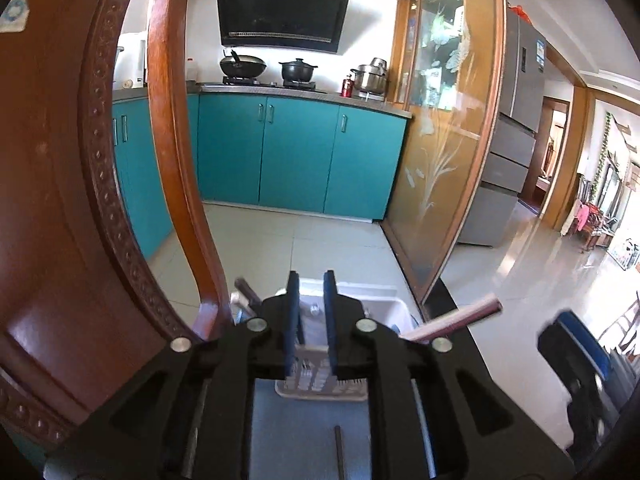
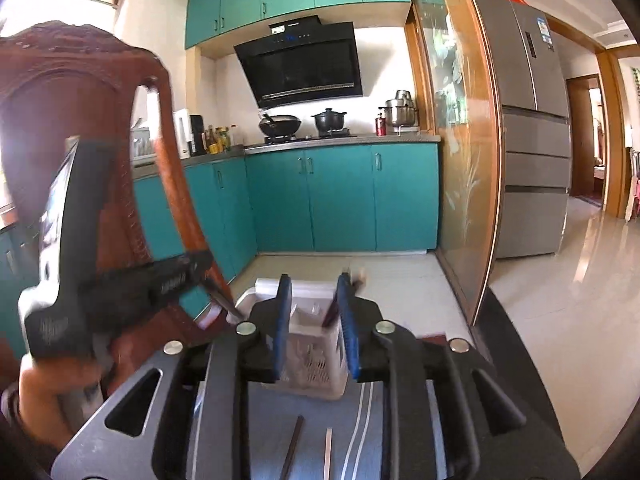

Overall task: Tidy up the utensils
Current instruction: 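Return both open tools to the last two chopsticks on the cloth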

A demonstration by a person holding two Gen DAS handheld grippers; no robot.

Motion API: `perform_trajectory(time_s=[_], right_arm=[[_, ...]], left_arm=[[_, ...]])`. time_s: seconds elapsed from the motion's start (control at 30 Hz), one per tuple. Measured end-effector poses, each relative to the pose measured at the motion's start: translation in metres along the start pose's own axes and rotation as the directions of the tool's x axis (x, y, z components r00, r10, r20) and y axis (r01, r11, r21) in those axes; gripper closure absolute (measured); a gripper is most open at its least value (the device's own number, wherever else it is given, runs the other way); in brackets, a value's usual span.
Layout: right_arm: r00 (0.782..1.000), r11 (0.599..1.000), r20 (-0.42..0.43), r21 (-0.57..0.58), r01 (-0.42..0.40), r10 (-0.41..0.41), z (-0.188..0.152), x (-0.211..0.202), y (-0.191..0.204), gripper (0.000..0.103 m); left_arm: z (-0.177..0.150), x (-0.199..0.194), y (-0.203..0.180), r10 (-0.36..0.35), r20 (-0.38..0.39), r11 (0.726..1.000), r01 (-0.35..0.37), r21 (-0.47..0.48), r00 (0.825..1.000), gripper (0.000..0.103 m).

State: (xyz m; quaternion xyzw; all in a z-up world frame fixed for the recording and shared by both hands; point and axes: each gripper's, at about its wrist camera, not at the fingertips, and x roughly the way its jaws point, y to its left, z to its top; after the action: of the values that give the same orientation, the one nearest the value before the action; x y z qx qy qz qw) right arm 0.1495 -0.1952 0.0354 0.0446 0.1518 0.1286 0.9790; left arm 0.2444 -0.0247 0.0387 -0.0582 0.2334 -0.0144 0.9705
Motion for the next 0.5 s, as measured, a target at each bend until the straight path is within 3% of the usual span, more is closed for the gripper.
perform_trajectory(time_s=[0.1,0.17,0.23,0.3,0.4,0.5], right_arm=[[0.994,0.998,-0.106,0.056,-0.025,0.031,-0.039,-0.007,-0.014,0.075],[0.959,0.996,-0.284,0.088,0.007,0.019,-0.076,0.011,-0.027,0.075],[0.895,0.991,-0.445,0.102,0.084,-0.030,-0.114,0.033,-0.040,0.075],[0.841,0.987,-0.540,0.122,0.101,-0.020,-0.136,0.048,-0.045,0.075],[0.812,0.985,-0.583,0.142,0.094,0.007,-0.150,0.059,-0.041,0.075],[0.787,0.986,-0.617,0.142,0.092,0.015,-0.161,0.068,-0.033,0.075]], left_arm=[[-0.025,-0.019,0.005,-0.057,-0.050,0.998,0.057,-0.001,0.997,0.085],[-0.049,-0.025,0.005,-0.094,-0.101,0.995,0.097,0.023,0.990,0.083],[-0.083,-0.020,0.005,-0.101,-0.185,0.992,0.114,0.058,0.977,0.083],[-0.114,-0.007,0.005,-0.098,-0.279,0.990,0.123,0.075,0.955,0.083],[-0.162,0.017,0.010,-0.108,-0.450,0.989,0.140,0.038,0.886,0.083],[-0.183,0.028,0.007,-0.115,-0.505,0.988,0.154,0.034,0.855,0.083]])
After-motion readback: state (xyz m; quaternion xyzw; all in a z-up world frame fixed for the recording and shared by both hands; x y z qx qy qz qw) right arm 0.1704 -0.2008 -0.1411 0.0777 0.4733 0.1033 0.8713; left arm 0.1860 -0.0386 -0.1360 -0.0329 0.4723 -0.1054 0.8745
